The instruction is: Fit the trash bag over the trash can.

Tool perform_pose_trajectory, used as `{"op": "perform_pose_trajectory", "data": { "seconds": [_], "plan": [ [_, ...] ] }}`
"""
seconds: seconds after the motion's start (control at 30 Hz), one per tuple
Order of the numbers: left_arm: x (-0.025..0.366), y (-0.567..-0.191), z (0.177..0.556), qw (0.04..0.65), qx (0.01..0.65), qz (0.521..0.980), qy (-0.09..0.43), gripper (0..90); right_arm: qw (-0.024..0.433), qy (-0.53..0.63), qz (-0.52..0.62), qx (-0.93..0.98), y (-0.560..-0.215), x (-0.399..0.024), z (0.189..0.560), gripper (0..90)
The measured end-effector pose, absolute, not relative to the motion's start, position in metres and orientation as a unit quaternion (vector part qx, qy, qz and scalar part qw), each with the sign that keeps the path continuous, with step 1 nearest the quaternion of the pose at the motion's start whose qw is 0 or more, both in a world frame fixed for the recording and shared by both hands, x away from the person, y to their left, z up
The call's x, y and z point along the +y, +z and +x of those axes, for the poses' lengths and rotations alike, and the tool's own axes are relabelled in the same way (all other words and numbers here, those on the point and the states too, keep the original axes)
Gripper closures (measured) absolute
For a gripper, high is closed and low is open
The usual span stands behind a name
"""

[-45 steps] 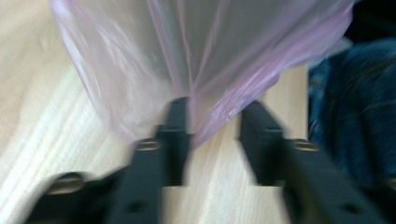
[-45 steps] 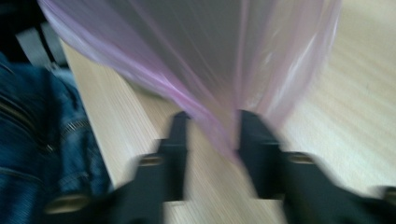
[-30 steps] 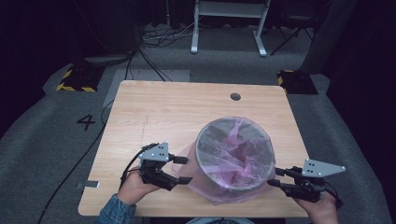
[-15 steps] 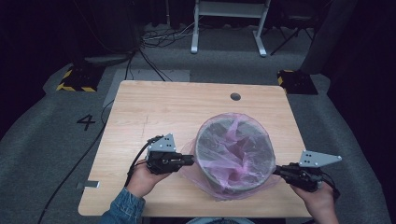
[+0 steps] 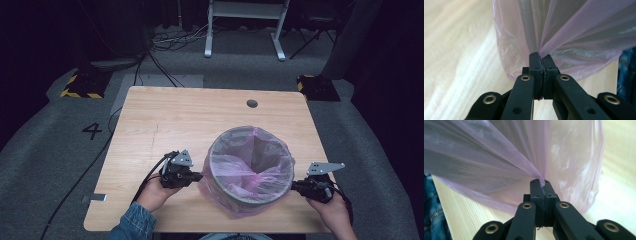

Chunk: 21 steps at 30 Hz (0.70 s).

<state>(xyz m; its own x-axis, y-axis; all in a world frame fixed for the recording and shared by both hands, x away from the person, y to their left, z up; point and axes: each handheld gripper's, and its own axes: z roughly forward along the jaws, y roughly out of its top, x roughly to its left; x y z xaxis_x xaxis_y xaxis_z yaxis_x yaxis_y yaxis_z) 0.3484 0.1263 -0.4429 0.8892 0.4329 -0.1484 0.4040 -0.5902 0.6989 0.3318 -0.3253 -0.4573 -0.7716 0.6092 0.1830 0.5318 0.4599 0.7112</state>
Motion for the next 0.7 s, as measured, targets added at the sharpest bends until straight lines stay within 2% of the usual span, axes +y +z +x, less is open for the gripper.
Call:
{"op": "perform_pose_trajectory", "data": {
  "seconds": [0.17,0.2,0.23,0.27,0.3,0.33,0.37,0.47,0.5,0.53,0.57,0.6,0.67,0.7],
  "plan": [
    [0.132,-0.446,0.339,0.372,0.223,0.901,0.011,87.6,0.040,0.379,0.343,0.859,-0.463,-0.333,0.324,89.6],
    [0.134,-0.445,0.337,0.379,0.224,0.898,0.017,82.9,0.041,0.379,0.341,0.860,-0.462,-0.335,0.322,84.3],
    [0.137,-0.443,0.336,0.393,0.227,0.891,0.019,71.2,0.043,0.385,0.336,0.859,-0.461,-0.336,0.321,73.1],
    [0.139,-0.439,0.336,0.409,0.229,0.883,0.012,57.5,0.041,0.396,0.328,0.857,-0.458,-0.338,0.319,58.2],
    [0.142,-0.435,0.336,0.428,0.229,0.874,0.002,51.1,0.047,0.410,0.321,0.853,-0.455,-0.338,0.317,47.3],
    [0.143,-0.429,0.335,0.450,0.223,0.864,-0.001,45.9,0.054,0.423,0.313,0.849,-0.451,-0.337,0.314,41.2],
    [0.143,-0.425,0.334,0.463,0.219,0.859,0.002,41.4,0.067,0.437,0.303,0.844,-0.445,-0.335,0.309,37.7],
    [0.138,-0.412,0.331,0.485,0.205,0.850,0.020,39.0,0.077,0.461,0.277,0.840,-0.430,-0.329,0.301,34.7],
    [0.135,-0.408,0.331,0.488,0.203,0.849,0.028,39.0,0.081,0.465,0.267,0.840,-0.424,-0.326,0.299,35.5],
    [0.133,-0.405,0.331,0.492,0.200,0.847,0.032,40.8,0.085,0.469,0.258,0.840,-0.419,-0.322,0.297,40.1],
    [0.131,-0.402,0.331,0.497,0.195,0.845,0.035,47.8,0.088,0.471,0.248,0.842,-0.414,-0.318,0.296,49.0],
    [0.129,-0.400,0.331,0.499,0.190,0.845,0.037,60.1,0.091,0.473,0.237,0.844,-0.410,-0.314,0.294,58.7],
    [0.126,-0.400,0.331,0.489,0.195,0.848,0.054,82.4,0.102,0.472,0.236,0.843,-0.402,-0.309,0.294,70.3],
    [0.124,-0.401,0.332,0.481,0.199,0.852,0.059,88.6,0.102,0.473,0.239,0.842,-0.401,-0.308,0.295,73.8]
  ]
}}
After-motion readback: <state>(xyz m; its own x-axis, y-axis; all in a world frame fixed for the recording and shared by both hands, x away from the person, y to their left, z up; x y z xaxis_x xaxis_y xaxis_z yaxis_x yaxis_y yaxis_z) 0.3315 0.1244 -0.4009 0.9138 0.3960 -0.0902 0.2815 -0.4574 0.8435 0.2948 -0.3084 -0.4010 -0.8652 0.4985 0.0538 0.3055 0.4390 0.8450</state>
